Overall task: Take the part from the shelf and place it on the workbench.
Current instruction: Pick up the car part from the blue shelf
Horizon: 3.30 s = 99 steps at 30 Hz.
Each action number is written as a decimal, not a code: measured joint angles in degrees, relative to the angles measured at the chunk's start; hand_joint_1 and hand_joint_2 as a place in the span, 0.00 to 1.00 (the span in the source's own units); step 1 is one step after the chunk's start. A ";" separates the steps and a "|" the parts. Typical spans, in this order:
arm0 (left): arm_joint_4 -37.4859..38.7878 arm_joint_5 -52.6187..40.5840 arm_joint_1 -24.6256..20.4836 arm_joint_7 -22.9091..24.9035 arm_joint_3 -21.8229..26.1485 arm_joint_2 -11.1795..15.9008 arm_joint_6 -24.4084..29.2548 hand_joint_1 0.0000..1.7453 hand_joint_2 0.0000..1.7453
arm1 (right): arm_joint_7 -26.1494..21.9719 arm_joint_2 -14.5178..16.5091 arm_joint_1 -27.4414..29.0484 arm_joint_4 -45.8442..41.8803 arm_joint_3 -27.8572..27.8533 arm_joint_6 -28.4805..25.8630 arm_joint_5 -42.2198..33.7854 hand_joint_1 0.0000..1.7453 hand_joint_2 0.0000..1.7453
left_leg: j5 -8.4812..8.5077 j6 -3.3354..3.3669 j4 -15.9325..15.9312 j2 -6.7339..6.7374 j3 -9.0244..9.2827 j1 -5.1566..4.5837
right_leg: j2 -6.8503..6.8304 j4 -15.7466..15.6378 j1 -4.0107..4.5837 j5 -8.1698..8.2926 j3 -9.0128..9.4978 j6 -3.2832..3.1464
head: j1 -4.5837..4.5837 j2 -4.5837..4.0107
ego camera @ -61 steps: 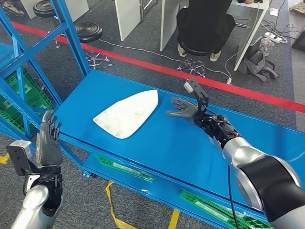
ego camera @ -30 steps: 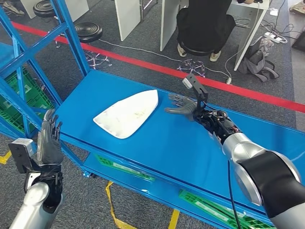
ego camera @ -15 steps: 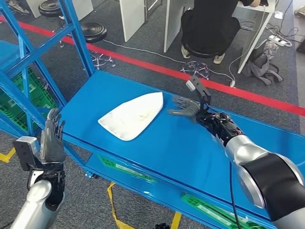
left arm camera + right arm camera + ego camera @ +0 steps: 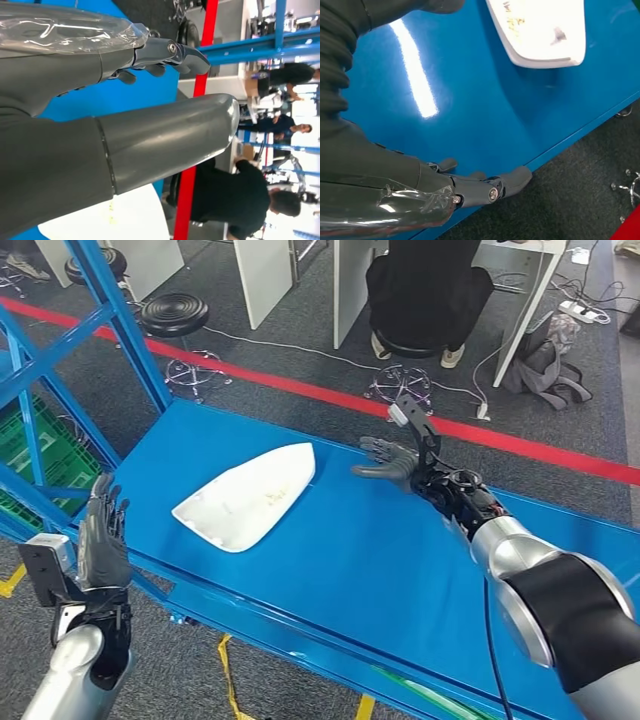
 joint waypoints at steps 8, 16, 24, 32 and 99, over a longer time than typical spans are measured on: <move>0.04 0.01 -0.14 -0.07 0.00 0.04 0.01 0.00 0.00 | 0.01 -0.02 -0.12 -0.01 0.00 -0.05 0.00 0.00 1.00 | 8.22 2.02 -18.01 0.10 7.18 -0.52 | 0.25 -0.46 0.26 -2.38 1.89 1.83 | -0.27 0.00; 0.05 -0.01 -0.41 -0.11 -0.02 -0.09 -0.02 0.00 0.00 | 0.01 -0.09 -0.07 -0.02 0.13 0.04 0.00 0.00 1.00 | 7.28 3.51 -18.55 0.10 9.13 -0.44 | -0.07 10.85 0.12 -7.16 -3.28 2.71 | 0.50 0.00; 0.13 -0.01 -0.24 -0.13 -0.01 -0.11 -0.05 0.00 0.00 | 0.06 -0.09 0.24 0.13 0.15 0.00 0.04 0.00 1.00 | 6.63 3.59 -18.52 -0.06 9.80 -0.56 | -0.08 16.91 0.12 -8.00 -7.67 2.81 | 0.92 0.00; 0.42 -0.21 -0.42 -0.77 -0.01 -0.22 -0.04 0.00 0.00 | 0.90 -0.09 0.03 0.41 0.72 0.16 1.26 0.00 1.00 | 4.43 2.84 -18.41 -0.31 11.81 -0.90 | 0.25 -0.73 1.02 2.53 -2.13 1.31 | 1.22 0.00; 1.16 -0.96 -0.99 -0.28 -0.02 -0.87 -0.52 0.00 0.00 | 3.91 5.99 -0.43 0.50 3.30 3.40 2.25 0.00 1.00 | 4.55 2.57 -18.55 -0.30 11.88 -0.89 | 0.20 -0.75 0.92 2.56 -2.05 1.17 | 0.51 0.00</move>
